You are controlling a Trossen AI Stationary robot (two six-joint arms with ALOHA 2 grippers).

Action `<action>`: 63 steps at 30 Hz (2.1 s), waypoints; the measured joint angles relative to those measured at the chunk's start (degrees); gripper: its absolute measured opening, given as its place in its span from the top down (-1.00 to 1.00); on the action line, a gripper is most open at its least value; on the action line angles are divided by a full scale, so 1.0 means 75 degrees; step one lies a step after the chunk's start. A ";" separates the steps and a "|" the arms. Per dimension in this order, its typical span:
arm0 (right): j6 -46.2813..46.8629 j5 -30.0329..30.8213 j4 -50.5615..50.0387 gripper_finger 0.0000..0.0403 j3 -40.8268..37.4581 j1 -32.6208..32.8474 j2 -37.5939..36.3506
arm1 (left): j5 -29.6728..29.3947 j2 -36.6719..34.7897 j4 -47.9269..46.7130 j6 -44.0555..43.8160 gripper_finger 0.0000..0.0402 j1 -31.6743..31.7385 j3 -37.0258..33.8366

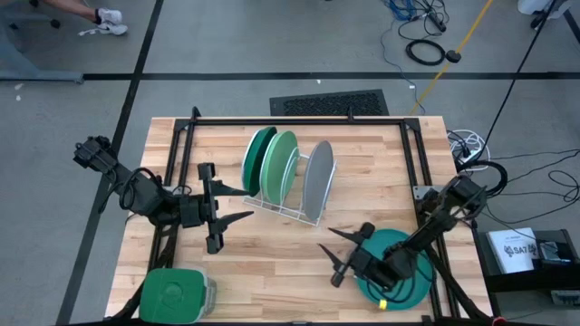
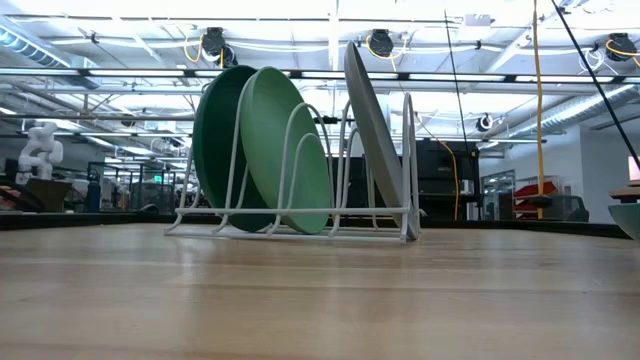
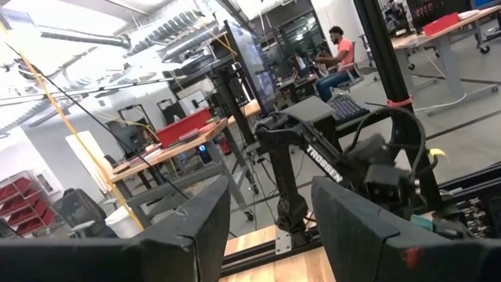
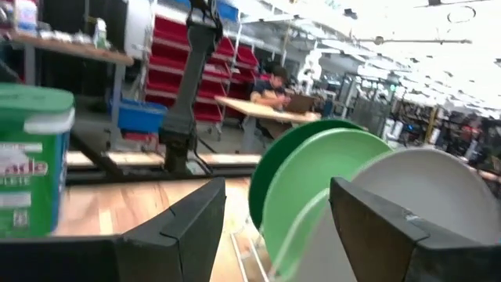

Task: Sort dishes
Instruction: Put the dark green plate into the white dish rack

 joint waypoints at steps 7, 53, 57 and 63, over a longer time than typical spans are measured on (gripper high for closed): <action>0.0489 0.1150 -0.0986 -0.11 0.0000 0.0907 -0.0768 | 0.0000 0.0003 0.0003 0.0000 0.10 0.0000 0.0000; 1.3387 -0.6211 -1.7533 0.02 0.2732 0.0007 -0.1071 | 0.0210 0.1003 0.0105 -0.0402 0.10 0.0953 -0.0003; 1.3823 -0.7401 -1.7689 0.02 0.3372 0.0059 -0.1077 | 0.0207 0.1003 0.0070 -0.0399 0.10 0.0950 -0.0003; 1.5038 -0.8338 -1.7632 0.02 0.3419 0.0056 -0.0885 | 0.0207 0.1003 0.0036 -0.0402 0.10 0.0950 -0.0003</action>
